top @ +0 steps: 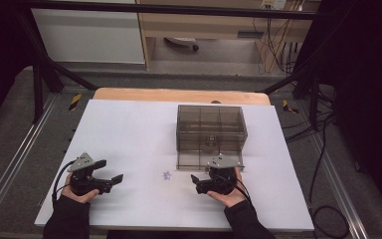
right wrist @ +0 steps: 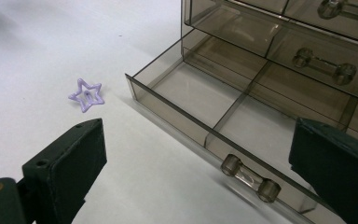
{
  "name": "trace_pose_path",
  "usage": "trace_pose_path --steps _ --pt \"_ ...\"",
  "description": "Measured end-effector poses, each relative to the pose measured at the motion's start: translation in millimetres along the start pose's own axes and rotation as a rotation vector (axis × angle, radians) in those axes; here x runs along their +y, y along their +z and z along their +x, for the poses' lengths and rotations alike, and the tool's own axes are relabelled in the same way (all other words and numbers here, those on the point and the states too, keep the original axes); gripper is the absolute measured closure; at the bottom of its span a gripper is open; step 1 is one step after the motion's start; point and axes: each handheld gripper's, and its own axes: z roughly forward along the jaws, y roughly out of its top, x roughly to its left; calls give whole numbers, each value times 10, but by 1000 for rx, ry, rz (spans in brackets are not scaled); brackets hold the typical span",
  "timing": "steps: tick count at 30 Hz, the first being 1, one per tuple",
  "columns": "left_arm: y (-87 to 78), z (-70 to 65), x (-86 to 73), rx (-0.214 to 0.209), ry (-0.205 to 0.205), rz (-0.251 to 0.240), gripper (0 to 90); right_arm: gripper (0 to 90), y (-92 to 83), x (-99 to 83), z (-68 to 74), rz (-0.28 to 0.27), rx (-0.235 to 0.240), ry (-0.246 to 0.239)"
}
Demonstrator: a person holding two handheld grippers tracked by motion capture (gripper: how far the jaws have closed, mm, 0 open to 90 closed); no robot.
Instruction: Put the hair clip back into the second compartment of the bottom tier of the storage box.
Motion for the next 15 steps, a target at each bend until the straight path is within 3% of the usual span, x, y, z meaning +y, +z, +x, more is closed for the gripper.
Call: trace_pose_path --steps 15 --pt "4 -1 3 -1 -1 0 44 51 83 81 147 4 18 -18"
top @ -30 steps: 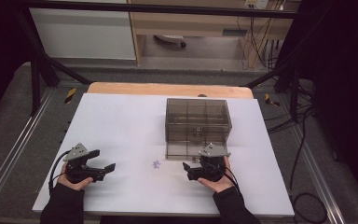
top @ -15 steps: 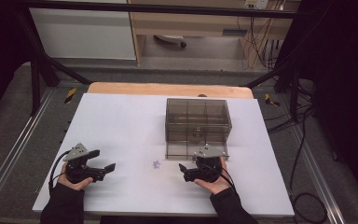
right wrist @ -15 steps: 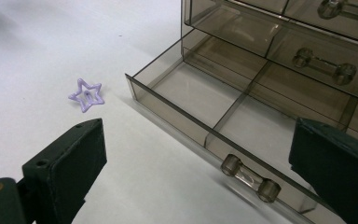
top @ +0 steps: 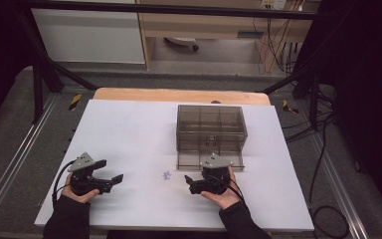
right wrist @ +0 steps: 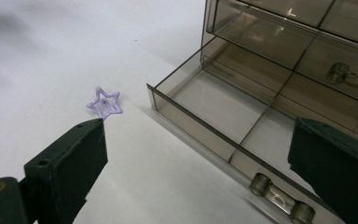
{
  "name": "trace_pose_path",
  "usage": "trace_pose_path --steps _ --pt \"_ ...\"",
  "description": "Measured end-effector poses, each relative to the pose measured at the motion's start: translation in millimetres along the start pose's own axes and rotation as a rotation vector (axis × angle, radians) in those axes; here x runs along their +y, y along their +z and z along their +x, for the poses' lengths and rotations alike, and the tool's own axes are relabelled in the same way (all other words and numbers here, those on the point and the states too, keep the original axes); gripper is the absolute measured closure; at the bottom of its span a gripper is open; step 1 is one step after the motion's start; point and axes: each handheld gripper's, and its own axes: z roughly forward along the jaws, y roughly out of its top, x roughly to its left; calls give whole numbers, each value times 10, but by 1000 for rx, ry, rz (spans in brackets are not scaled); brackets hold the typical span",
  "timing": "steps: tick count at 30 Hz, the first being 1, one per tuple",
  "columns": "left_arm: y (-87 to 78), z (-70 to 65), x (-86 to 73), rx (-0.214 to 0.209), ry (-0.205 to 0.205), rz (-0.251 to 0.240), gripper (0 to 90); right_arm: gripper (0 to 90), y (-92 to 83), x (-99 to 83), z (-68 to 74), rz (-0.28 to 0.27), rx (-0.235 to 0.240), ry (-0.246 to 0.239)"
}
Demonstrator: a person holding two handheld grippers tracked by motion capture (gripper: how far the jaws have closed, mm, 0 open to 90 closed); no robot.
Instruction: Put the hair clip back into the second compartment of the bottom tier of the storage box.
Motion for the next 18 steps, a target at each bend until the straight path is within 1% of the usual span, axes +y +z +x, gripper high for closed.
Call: trace_pose_path --steps 7,18 --pt "-3 0 0 1 1 -1 44 56 35 53 75 -2 10 -7" --pt "-5 0 2 1 3 -1 45 72 135 140 248 11 24 -44"
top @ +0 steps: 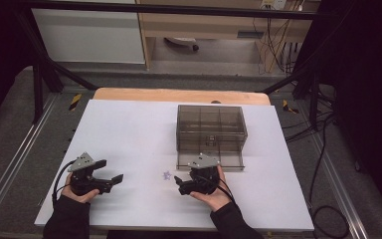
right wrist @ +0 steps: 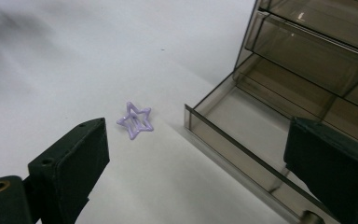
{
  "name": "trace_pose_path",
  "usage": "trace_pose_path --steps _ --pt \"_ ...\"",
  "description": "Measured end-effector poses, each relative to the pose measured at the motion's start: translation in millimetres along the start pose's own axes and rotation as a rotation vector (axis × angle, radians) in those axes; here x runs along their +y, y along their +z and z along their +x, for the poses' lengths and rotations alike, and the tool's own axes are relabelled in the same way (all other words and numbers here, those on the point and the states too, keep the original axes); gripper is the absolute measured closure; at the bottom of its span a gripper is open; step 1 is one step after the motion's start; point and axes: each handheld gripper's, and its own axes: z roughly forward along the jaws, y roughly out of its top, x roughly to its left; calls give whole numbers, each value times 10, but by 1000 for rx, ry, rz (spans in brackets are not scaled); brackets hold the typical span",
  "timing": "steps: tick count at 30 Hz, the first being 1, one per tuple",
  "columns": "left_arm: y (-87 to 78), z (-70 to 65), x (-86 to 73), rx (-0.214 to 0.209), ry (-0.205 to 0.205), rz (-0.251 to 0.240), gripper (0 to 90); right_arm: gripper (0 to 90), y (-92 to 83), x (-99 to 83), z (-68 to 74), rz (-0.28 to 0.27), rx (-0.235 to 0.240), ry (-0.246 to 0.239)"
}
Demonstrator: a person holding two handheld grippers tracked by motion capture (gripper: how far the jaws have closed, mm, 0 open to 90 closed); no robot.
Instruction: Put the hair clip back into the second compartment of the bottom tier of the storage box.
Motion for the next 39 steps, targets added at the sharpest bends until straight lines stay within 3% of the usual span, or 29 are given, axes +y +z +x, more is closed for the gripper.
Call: trace_pose_path --steps 26,39 --pt "-5 -1 2 0 1 -2 45 152 296 119 361 11 82 -39" --pt "-6 2 2 0 1 -1 45 269 464 104 445 34 58 -67"
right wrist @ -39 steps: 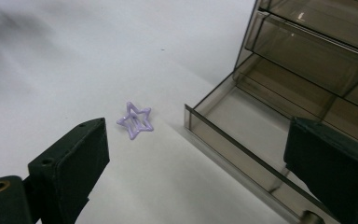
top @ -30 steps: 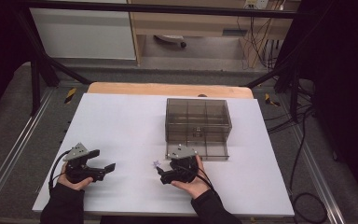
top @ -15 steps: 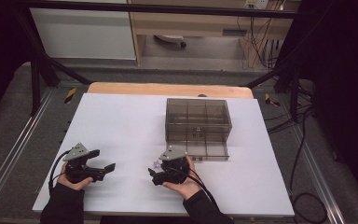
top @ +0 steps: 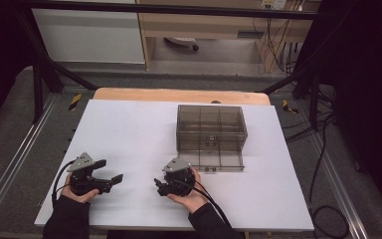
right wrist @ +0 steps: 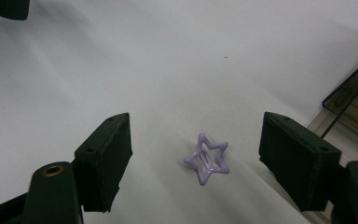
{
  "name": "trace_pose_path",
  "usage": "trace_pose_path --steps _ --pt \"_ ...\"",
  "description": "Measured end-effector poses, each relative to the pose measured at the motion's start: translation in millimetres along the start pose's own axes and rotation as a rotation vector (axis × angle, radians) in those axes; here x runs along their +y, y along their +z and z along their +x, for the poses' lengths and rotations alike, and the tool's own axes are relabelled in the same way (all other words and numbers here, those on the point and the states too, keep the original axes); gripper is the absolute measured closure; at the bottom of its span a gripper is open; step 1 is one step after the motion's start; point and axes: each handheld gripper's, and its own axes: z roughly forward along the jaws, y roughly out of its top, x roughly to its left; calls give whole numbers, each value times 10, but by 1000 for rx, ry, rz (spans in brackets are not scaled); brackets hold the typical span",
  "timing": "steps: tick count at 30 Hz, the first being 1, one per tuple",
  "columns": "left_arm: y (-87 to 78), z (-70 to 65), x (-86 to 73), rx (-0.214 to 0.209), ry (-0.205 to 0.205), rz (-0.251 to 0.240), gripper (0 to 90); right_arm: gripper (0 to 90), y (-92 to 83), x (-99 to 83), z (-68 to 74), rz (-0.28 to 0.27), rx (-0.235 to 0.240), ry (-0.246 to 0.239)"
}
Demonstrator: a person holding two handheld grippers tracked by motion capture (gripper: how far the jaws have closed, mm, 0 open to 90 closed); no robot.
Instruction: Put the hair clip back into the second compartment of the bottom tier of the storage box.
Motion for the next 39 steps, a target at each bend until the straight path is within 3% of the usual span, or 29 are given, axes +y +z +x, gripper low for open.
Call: trace_pose_path --steps 12,39 --pt "-3 1 2 -1 0 -2 45 432 80 -25 5 7 -6 1" --pt "-8 3 3 1 -1 -5 45 711 136 -46 -21 48 -21 0"
